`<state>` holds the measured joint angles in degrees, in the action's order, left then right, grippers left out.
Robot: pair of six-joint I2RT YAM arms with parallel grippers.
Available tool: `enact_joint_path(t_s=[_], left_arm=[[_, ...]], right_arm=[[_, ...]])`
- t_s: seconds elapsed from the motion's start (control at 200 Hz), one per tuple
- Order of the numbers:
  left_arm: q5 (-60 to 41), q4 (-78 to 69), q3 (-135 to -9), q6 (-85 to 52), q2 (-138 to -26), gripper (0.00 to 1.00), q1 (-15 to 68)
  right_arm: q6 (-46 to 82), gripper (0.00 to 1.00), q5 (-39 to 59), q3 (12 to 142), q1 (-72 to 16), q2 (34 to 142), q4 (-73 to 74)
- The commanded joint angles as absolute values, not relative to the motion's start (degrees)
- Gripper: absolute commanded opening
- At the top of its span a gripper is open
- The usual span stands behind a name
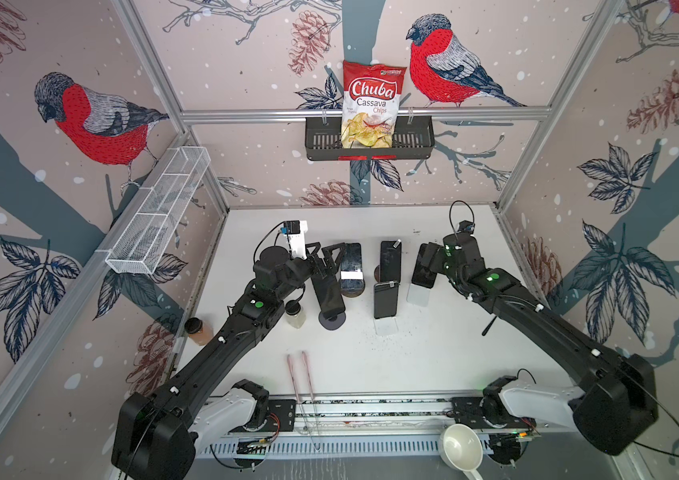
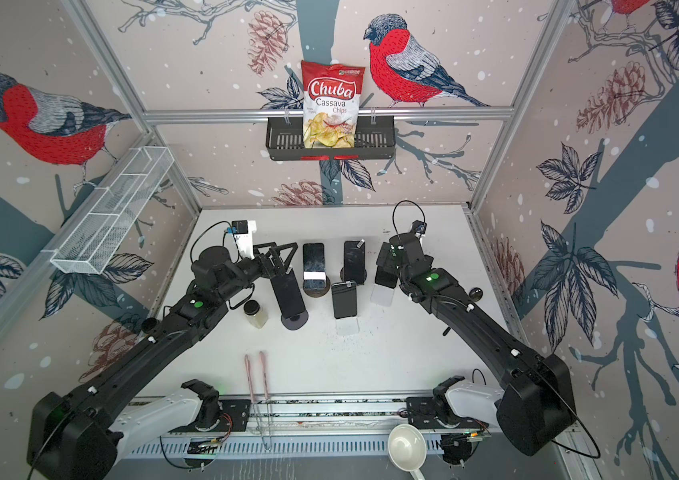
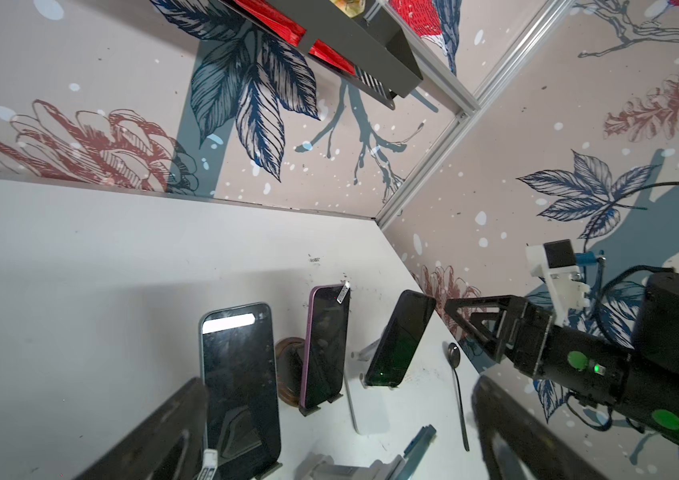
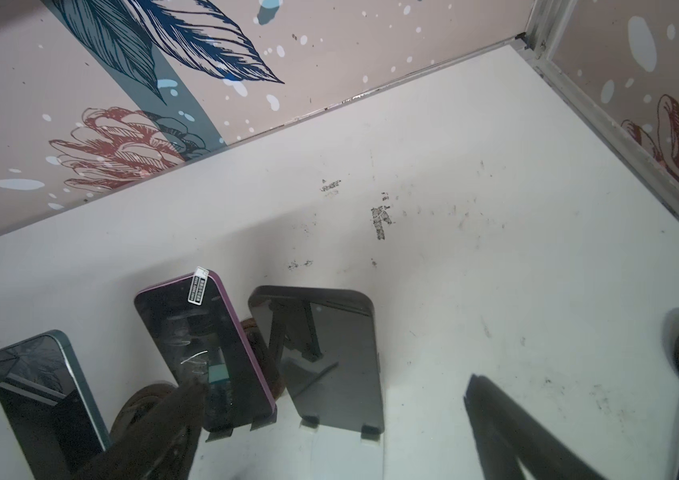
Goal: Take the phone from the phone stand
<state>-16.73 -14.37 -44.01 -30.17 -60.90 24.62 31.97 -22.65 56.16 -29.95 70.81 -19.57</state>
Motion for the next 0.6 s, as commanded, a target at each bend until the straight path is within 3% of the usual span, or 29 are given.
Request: enact_joint_path(t_s=[0.0,0.595], left_arm=[[-22.6,-17.2,-45.3,-30.6,-61.8,0.98,24.8],[-27.2,-20.9,-44.6,-31.5,-65.1,0.98,25.4]], right_arm=[[34.1,0.99,-23.4,56.5,-30.1,71.4,-22.4],[37.0,0.99,-23.8,55.5,-33.6,77.9,-23.9]])
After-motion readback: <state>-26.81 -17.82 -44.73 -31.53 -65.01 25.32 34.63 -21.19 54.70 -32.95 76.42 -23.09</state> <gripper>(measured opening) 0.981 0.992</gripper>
